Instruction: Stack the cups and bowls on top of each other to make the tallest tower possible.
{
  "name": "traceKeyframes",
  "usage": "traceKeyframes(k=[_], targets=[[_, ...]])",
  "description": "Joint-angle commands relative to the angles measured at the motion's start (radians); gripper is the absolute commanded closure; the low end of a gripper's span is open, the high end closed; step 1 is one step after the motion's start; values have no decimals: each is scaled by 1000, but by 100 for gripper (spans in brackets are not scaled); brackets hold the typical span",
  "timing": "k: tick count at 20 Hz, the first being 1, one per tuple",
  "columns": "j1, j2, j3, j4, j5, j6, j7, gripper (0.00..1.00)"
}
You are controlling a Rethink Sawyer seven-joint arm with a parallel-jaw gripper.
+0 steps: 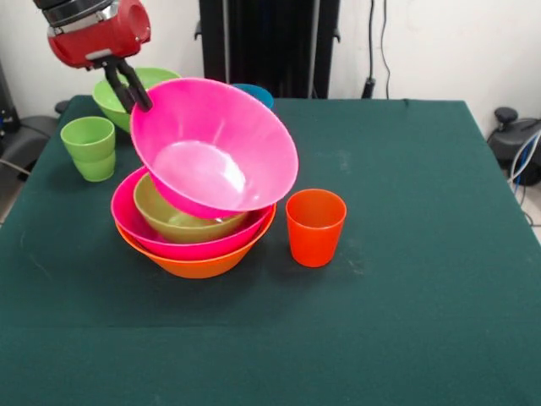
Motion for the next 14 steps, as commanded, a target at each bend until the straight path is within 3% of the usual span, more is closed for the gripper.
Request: traceKeyframes(k=[1, 13, 14], targets=[[27, 29, 43, 1, -77, 10, -311, 0], [9, 59, 76, -10, -72, 22, -328, 0], [4, 62, 81, -5, -73, 11, -326, 100]])
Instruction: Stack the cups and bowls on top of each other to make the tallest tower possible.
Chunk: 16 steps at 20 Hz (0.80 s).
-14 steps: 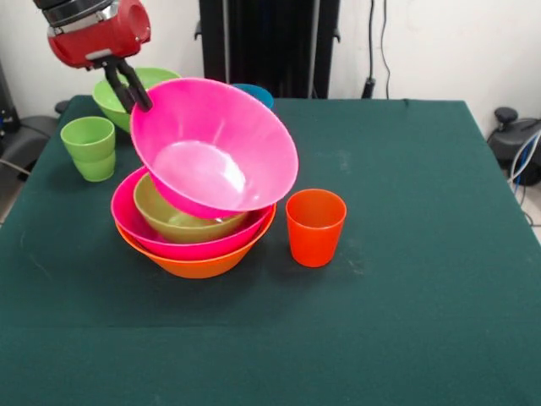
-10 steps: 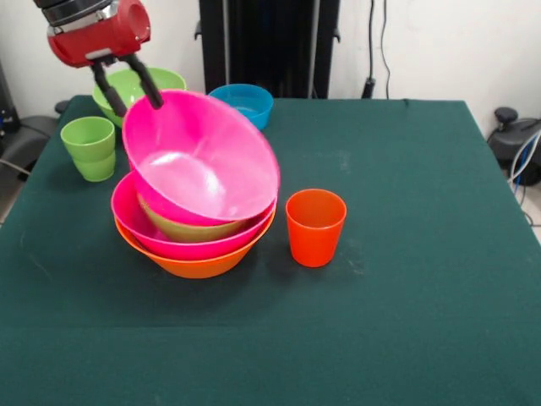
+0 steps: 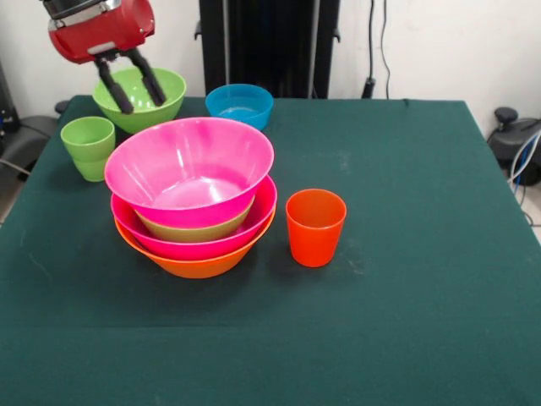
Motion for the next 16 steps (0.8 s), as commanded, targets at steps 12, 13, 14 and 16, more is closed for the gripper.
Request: traceKeyframes(k=[12, 13, 14, 16], targets=[[20, 33, 21, 0, -55, 66, -289, 100], [22, 33, 21, 0, -54, 68, -287, 100], [22, 34, 21, 2, -53, 68, -284, 100], [24, 21, 21, 14, -51, 67, -267, 100]])
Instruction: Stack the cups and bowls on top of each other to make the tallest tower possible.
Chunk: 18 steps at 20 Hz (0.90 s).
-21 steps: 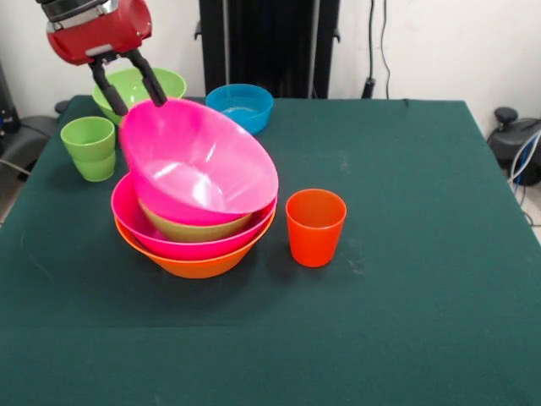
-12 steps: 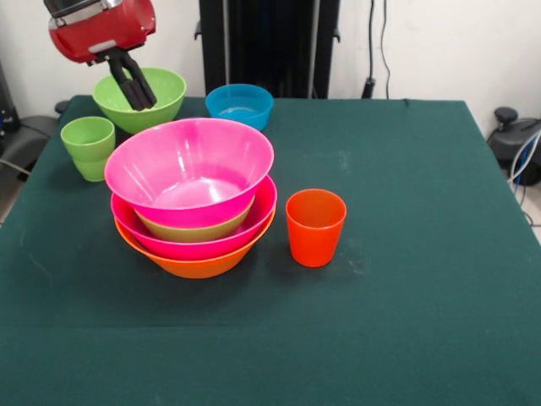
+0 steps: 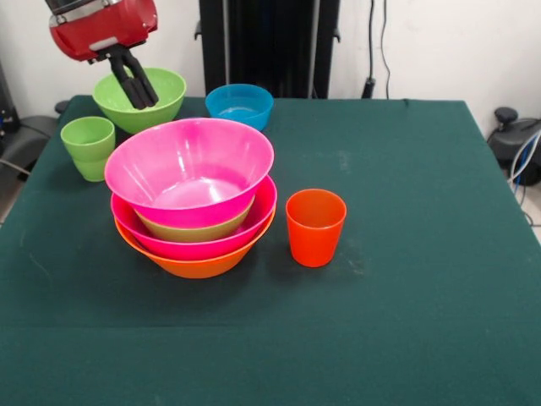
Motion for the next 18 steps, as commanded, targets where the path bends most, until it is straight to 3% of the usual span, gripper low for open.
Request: traceKeyframes(k=[1, 7, 18], targets=[[30, 10, -5, 25, -48, 61, -254, 100], [37, -94, -5, 135, -53, -31, -104, 100], [131, -243, -97, 305, -33, -241, 183, 100]])
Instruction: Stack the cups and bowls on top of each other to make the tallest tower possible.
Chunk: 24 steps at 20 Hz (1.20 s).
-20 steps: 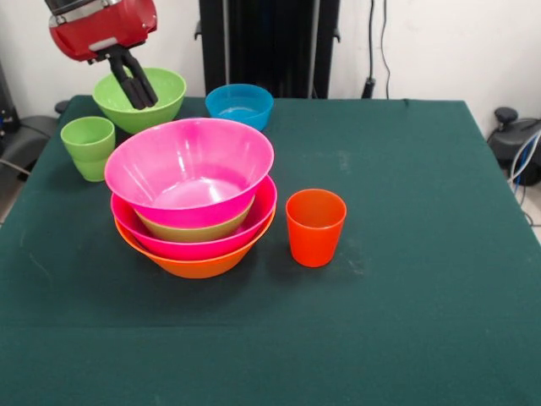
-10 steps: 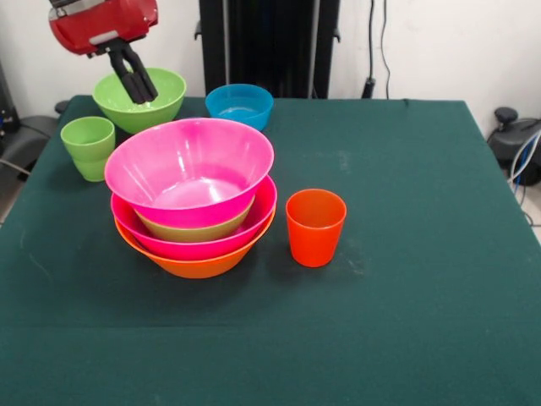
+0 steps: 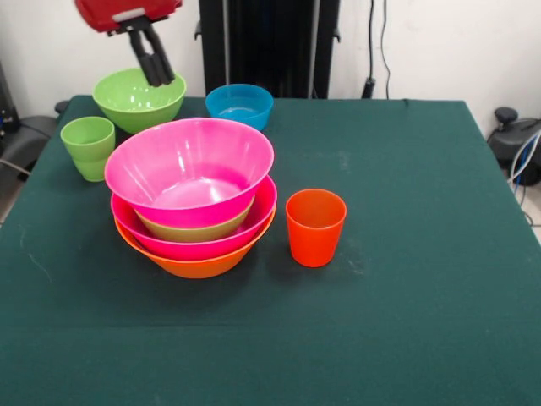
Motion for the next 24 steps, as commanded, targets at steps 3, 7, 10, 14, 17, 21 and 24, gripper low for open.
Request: traceKeyframes(k=[3, 7, 10, 14, 17, 21, 24], targets=[[120, -121, -120, 212, -8, -159, 211, 100], [167, -169, -173, 268, 22, -218, 266, 100], [209, -196, -216, 304, 35, -260, 294, 100], [244, -211, -252, 332, 50, -289, 304, 100], [292, -247, -289, 376, 57, -329, 315, 100], [321, -292, -290, 429, 83, -354, 314, 100], [332, -298, -291, 445, 80, -366, 284, 100]])
